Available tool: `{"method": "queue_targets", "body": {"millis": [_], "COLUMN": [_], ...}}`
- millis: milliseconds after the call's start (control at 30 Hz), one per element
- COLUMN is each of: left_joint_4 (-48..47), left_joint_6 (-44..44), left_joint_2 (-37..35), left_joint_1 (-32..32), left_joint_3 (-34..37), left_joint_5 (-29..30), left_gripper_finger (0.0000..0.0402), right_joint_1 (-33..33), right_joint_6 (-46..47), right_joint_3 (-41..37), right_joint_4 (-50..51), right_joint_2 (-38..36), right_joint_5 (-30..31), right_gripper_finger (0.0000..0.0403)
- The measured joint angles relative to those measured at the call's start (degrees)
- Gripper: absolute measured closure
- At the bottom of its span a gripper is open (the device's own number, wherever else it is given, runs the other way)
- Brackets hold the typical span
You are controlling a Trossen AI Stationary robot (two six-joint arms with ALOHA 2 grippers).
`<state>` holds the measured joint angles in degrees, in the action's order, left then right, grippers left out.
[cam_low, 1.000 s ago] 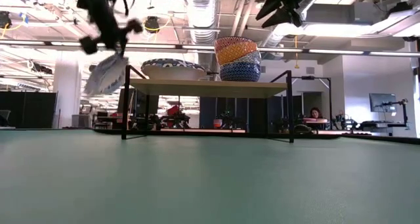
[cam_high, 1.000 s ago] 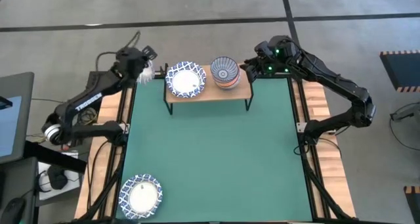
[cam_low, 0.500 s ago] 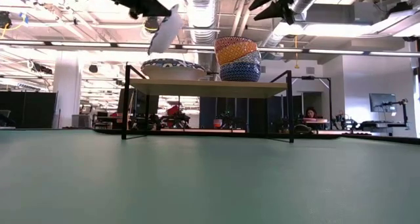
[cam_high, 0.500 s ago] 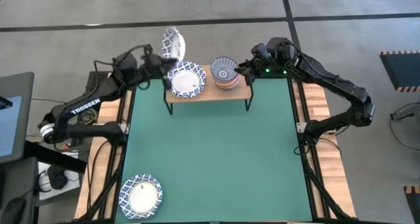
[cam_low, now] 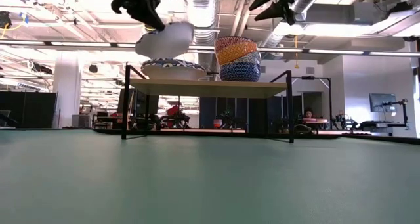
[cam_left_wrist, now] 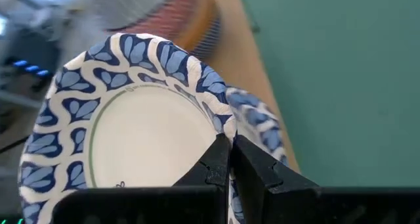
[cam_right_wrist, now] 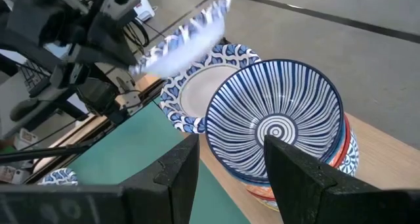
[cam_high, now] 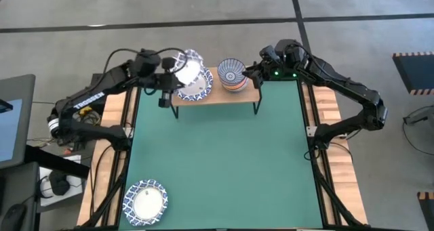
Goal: Place and stack bowls onto a shelf
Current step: Stack the large white bowl on the stacked large white bowl on the shelf
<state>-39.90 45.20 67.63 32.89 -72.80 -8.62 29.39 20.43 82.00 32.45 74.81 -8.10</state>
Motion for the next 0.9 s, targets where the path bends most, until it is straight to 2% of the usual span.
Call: {"method": "queue_targets", "body": {"millis": [133,367,500,733,900], "left_joint_4": [-5.77,-8.88,-11.92,-14.04,-15.29], "left_joint_6": [4.65,4.77,4.76,4.94,7.58], "left_joint_2": [4.51,10.86,12.75,13.01,12.57], "left_joint_1": [-0.49,-1.22,-2.18,-2.74,-2.7], "left_joint_3": [-4.2,-8.16,-8.56,-8.78,-14.21], "left_joint_5": [-0.33,-0.9,2.06,7.82,9.45], "left_gripper_finger": [0.0401,0.0392,0.0353,0.026,0.0219], "right_joint_1": [0.0,-0.76,-2.17,-3.28,-3.25], "right_joint_6": [1.08,3.21,3.61,4.68,5.53], "right_joint_3": [0.0,0.0,0.0,0.0,0.0], "right_joint_4": [0.07,0.64,0.71,1.78,1.86], "right_joint_2": [0.0,0.0,0.01,0.0,0.01], "right_joint_5": [0.02,0.09,0.09,0.66,0.76], "right_gripper_finger": [0.0207,0.0207,0.0207,0.0207,0.0207]}}
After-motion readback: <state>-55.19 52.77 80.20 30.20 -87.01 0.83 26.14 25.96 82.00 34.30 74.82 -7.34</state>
